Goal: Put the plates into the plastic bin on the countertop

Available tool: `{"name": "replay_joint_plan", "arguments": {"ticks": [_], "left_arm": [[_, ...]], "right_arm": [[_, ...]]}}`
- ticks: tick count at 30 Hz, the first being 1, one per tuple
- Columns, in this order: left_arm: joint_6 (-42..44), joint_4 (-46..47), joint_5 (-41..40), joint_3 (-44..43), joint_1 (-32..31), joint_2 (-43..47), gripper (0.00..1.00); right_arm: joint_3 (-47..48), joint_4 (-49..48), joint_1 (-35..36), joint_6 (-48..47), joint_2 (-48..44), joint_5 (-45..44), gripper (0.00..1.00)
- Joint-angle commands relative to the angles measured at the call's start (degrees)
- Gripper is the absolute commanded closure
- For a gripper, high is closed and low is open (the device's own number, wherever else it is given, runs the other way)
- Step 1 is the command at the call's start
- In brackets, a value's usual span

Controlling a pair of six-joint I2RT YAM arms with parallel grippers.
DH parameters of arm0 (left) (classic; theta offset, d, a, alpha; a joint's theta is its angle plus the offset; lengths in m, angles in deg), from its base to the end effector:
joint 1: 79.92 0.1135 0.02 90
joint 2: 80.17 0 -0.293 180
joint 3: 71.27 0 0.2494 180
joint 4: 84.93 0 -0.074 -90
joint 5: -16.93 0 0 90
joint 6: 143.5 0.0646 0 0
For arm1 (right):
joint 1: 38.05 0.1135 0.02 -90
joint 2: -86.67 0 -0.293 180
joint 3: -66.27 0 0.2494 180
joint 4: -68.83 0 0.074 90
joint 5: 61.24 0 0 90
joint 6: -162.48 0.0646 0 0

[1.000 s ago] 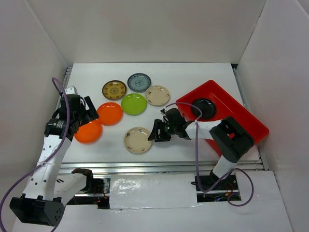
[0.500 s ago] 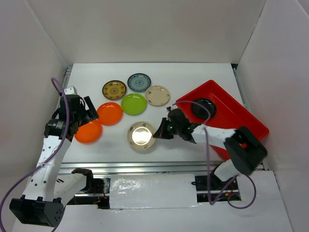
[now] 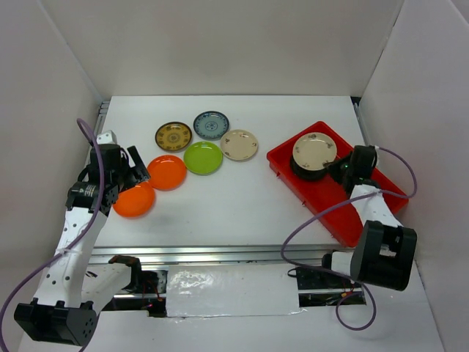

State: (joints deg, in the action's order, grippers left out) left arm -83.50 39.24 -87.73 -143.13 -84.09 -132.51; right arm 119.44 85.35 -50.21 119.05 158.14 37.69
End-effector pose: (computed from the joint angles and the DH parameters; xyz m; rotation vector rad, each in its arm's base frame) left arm 0.1867 0.0028 0.3480 -0.6246 2.0900 -0.0560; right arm 0.2727 -0.0485 0.2343 1.0070 1.9739 0.5074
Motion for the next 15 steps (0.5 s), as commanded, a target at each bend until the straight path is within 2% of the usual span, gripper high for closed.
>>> {"name": "replay_joint_plan", "arguments": {"ticks": [1,8,13,15], "left_arm": [[1.17,2.1,1.12,-0.43,0.12,0.57,0.01],[1.61,2.36,2.44,-0.43,0.12,0.04,0.01],[1.7,2.36,2.53,-0.51,0.03,-0.48,0.01],[1.78,2.36,2.96,-0.43,0.12,-0.48,0.01]], "right_arm": [[0.04,-2.33,-5.22,0.9,0.25,2.06,1.0],[3.38,-2.33,-8.23,-0.51,10.88,4.34,1.0],[2.85,-5.23,-6.91,-0.16,12.3,6.8,0.98],[2.77,-5.31,-5.94,-0.51,10.99,7.59,0.57]]}}
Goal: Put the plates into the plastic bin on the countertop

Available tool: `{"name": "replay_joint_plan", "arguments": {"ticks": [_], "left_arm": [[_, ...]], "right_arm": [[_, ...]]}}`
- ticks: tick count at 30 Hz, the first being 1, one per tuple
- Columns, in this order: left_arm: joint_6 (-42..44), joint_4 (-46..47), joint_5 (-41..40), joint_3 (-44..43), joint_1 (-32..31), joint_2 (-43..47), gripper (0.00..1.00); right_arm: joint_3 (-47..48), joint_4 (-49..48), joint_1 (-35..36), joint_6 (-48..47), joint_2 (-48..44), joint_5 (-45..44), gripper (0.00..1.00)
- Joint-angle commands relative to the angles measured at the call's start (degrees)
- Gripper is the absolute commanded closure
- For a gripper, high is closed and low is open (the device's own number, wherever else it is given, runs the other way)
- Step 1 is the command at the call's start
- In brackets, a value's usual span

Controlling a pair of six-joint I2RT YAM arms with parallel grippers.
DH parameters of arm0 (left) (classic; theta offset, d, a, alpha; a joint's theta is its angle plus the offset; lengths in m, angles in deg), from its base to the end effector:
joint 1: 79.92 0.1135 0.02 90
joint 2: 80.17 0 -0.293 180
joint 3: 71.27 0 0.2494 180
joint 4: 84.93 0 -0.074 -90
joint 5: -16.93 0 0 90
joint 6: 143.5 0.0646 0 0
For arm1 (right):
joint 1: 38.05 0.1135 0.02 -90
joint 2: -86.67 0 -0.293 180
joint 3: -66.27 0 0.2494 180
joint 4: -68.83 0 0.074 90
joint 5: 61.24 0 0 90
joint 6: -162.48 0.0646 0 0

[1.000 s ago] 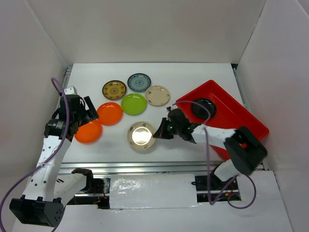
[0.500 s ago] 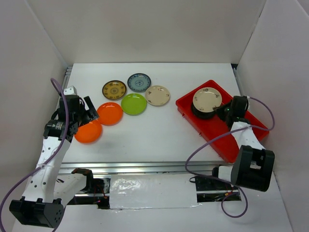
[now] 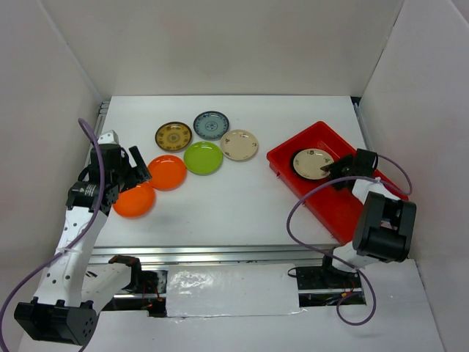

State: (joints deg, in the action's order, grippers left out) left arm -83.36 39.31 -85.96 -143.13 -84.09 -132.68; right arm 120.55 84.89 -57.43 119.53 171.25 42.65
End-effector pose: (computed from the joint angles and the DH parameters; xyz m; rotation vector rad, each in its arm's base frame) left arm 0.1878 0.0008 0.3473 -0.6075 2.1032 -0.0869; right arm 0.2900 -0.0856 0.1804 1.2211 2.0795 0.5155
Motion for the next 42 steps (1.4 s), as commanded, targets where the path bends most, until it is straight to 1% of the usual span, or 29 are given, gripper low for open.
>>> {"name": "replay_joint_plan", "arguments": {"ticks": [1,2,3,4,5,7,8,9,11,12,13,14,15,16,17,18,19,21,22,23,24,25,26,29,32,33,36,41,42], "left_arm": [[1.74,2.38,1.37,-0.43,0.12,-0.22,0.01],[1.74,2.47,1.46,-0.34,0.12,-0.4,0.01],[1.83,2.47,1.55,-0.34,0.12,-0.4,0.01],[1.92,2.47,1.55,-0.43,0.12,-0.4,0.01],[1.83,2.56,1.46,-0.43,0.12,-0.4,0.01],[1.83,2.47,1.55,-0.34,0.03,-0.22,0.01],[1.83,2.56,1.46,-0.34,0.03,-0.22,0.01],[1.92,2.47,1.55,-0.34,0.12,-0.31,0.01],[1.74,2.47,1.28,-0.43,0.03,-0.22,0.01],[1.66,2.47,1.11,-0.43,0.12,-0.22,0.01],[1.48,2.47,0.85,-0.51,0.03,-0.31,0.01],[1.3,2.04,0.06,-0.6,0.12,-0.31,0.01],[0.78,1.68,-0.64,-0.86,0.12,-0.4,0.01],[0.34,1.42,-1.43,-1.04,0.12,-0.66,0.01],[-0.01,1.07,-3.53,-1.22,0.12,-0.66,0.01],[-1.06,0.19,-4.77,-1.48,0.03,-0.58,0.01],[-1.5,-0.25,-5.91,-1.66,0.03,-0.4,0.01],[-1.77,-0.34,-7.33,-1.66,0.12,-0.14,0.01],[-1.69,-0.26,-7.42,-1.48,0.12,0.21,0.01],[-1.69,-0.17,-7.07,-1.4,0.12,0.22,0.01],[-1.51,-0.08,-7.07,-1.39,0.12,0.22,0.01],[-1.51,-0.08,-6.81,-1.48,0.12,0.04,0.01],[-1.25,-0.08,-6.54,-1.4,0.12,-0.22,0.01],[-0.81,0.1,-5.31,-1.39,0.12,-0.75,0.01],[-0.46,0.36,-4.87,-1.31,0.12,-0.84,0.01],[-0.45,0.36,-4.43,-1.31,0.12,-0.75,0.01],[-0.19,0.62,-4.17,-1.22,0.12,-0.22,0.01],[-0.1,0.8,-4.25,-1.13,0.12,0.22,0.01],[-0.1,0.8,-4.17,-1.22,0.12,0.22,0.01]], "right_arm": [[1.48,-3.99,1.71,-0.91,-4.4,1.94,0.39],[1.3,-3.45,2.23,-0.82,-5.81,1.06,0.03],[1.39,-2.67,3.63,-1.25,-7.65,0.01,0.0],[1.3,-2.57,4.43,-1.34,-9.76,-1.31,0.0],[1.56,1.0,5.22,-1.43,-13.78,-4.89,0.0],[2.79,4.27,7.59,-1.78,-17.76,-9.65,0.0],[3.4,7.59,8.73,-2.04,-21.35,-12.11,0.0],[4.11,9.28,10.83,-2.13,-22.77,-16.13,0.0],[5.43,11.13,14.78,-2.48,-25.93,-18.28,0.0],[5.17,9.92,17.24,-3.01,-26.47,-15.94,0.0],[4.3,8.17,23.18,-3.19,-26.65,-14.17,0.0],[3.59,3.28,26.2,-3.02,-25.52,-10.33,0.0],[3.41,0.97,29.28,-2.32,-24.03,-5.68,0.0],[3.93,-1.06,35.66,-1.88,-19.93,-4.58,0.0],[4.63,-4.73,38.86,-1.0,-17.54,-4.31,0.0],[5.69,-6.16,41.85,-0.47,-14.56,-4.57,0.0],[8.22,-8.52,47.01,0.23,-8.78,-5.44,0.0],[10.96,-10.91,51.52,3.3,-2.43,-7.55,0.0],[14.19,-11.7,53.2,4.53,3.69,-10.09,0.0],[15.96,-11.54,55.48,8.63,6.63,-11.5,0.0],[17.46,-12.14,56.37,10.85,9.53,-12.65,0.0],[19.65,-13.46,56.73,12.96,14.43,-13.7,0.0],[20.54,-14.25,57.08,17.42,16.48,-15.54,0.01],[24.05,-15.4,57.6,23.33,22.81,-19.15,0.04],[29.58,-13.39,57.7,25.81,28.09,-21.09,0.07],[32.56,-12.51,57.52,26.34,30.71,-20.92,0.07],[36.27,-12.24,56.29,28.44,34.94,-18.64,0.13],[39.27,-9.96,55.5,31.44,38.21,-18.02,0.29],[39.1,-9.78,55.5,31.61,38.21,-18.63,0.36]]}}
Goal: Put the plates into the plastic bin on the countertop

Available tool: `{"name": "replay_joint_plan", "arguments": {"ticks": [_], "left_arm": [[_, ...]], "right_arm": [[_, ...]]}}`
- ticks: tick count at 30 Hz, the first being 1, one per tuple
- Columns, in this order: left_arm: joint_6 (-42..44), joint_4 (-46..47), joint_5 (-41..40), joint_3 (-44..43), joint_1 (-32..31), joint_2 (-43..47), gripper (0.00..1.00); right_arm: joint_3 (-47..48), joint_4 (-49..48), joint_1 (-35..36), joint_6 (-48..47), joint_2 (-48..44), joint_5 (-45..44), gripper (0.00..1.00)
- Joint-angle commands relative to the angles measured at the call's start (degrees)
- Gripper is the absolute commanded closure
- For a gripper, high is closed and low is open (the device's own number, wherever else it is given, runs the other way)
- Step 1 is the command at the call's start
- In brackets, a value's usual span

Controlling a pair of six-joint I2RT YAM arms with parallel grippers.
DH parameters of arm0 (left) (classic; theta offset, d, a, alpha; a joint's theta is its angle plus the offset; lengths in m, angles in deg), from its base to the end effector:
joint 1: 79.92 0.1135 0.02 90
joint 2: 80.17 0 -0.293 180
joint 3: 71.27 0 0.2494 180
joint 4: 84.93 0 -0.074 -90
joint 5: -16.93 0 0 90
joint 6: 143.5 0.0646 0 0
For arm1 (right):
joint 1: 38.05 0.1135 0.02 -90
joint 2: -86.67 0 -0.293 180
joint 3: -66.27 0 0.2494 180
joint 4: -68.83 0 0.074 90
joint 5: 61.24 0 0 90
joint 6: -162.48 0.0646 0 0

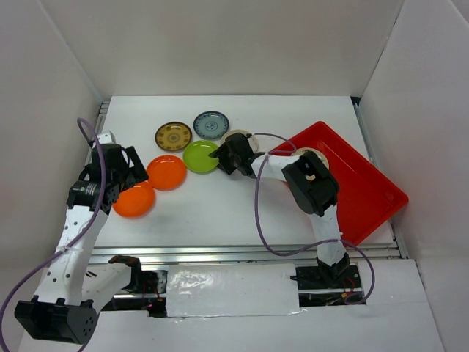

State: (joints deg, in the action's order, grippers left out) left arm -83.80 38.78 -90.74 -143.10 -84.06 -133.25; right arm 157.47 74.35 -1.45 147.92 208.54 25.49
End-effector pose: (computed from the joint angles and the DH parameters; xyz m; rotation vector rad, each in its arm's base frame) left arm 0.1886 0.0060 0.3453 -0.6571 2.0893 0.0057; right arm 0.4044 0.2957 0.1533 0.8299 2.2495 0.9706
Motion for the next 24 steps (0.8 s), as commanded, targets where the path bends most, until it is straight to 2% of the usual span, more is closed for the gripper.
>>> {"name": "replay_joint_plan", "arguments": {"ticks": [1,8,11,12,17,18,20,24], "left_arm": [[0.33,1.24,0.53,-1.15,0.1,0.78,0.01],[0.51,1.33,0.88,-1.15,0.1,0.96,0.01],[0.51,1.32,0.71,-1.15,0.01,1.14,0.01],[0.51,1.32,0.8,-1.15,0.1,1.14,0.01],[0.51,1.32,0.71,-1.15,0.1,1.31,0.01],[0.51,1.32,0.71,-1.15,0.01,1.22,0.01],[0.6,1.33,0.62,-1.15,0.1,1.22,0.01],[0.51,1.32,0.8,-1.15,0.1,1.49,0.01]], "right_arm": [[1.83,1.19,-0.48,3.92,0.92,-1.83,0.39],[1.38,2.51,-1.0,4.28,1.71,-0.78,0.44],[3.13,4.09,-0.92,3.49,2.32,-1.22,0.57],[3.84,5.75,-0.92,3.23,2.5,-1.04,0.65],[5.35,7.18,-1.0,2.78,3.12,-0.42,0.68],[5.17,6.74,-1.0,2.7,3.03,-0.42,0.74],[5.08,7.0,-1.0,2.7,2.94,-0.25,1.0],[3.07,6.3,-1.0,3.05,1.36,-0.07,1.0]]}}
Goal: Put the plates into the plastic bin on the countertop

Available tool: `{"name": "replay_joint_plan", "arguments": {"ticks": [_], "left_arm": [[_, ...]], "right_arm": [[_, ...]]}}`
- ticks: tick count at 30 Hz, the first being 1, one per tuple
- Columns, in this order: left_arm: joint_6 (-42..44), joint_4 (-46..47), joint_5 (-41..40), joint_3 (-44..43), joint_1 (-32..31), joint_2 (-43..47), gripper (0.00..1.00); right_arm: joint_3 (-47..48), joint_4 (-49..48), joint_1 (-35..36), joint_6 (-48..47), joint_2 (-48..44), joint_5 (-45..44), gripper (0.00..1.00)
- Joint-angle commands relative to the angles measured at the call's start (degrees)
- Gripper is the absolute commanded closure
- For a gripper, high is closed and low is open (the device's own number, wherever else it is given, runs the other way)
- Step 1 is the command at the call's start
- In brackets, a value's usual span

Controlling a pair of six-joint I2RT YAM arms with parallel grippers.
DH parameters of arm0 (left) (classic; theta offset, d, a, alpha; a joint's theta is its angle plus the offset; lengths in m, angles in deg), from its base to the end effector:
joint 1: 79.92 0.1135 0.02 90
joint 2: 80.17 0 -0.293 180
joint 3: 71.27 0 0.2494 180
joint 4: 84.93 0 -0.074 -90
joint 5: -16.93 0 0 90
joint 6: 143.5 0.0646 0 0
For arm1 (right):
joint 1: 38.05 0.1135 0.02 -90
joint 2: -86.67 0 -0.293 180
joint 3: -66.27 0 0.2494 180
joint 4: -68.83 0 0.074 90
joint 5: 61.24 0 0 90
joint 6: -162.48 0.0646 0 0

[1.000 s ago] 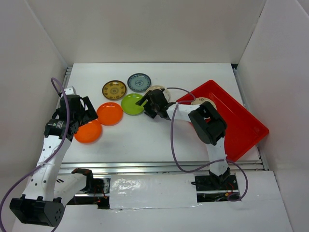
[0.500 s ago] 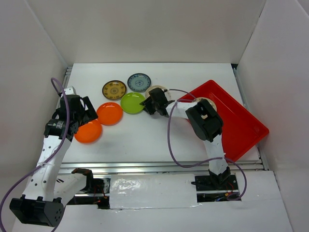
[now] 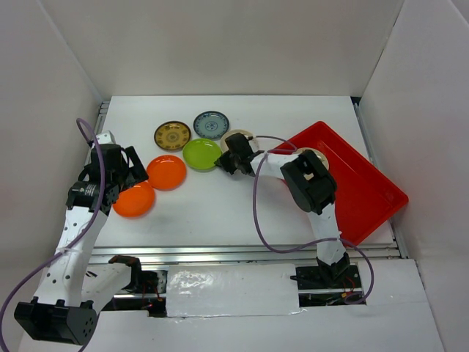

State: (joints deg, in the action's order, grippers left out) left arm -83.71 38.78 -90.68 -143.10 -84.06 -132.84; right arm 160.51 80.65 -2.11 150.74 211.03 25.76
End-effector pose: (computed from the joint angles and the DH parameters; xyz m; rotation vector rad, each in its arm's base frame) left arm 0.1869 0.0061 0.3465 -0.6545 2.0834 0.0026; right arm 0.4101 0.2932 0.1376 0.9286 2.3184 0.8993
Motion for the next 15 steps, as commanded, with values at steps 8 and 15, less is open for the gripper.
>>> {"name": "replay_joint_plan", "arguments": {"ticks": [8,15], "left_arm": [[0.51,1.32,0.99,-1.15,0.1,0.98,0.01],[0.6,1.41,1.26,-1.15,0.01,1.07,0.01]], "right_arm": [[-8.95,-8.17,0.09,-5.73,-17.37,1.67,1.0],[-10.67,-2.12,-11.56,-16.38,-31.33,10.04,1.0]]}}
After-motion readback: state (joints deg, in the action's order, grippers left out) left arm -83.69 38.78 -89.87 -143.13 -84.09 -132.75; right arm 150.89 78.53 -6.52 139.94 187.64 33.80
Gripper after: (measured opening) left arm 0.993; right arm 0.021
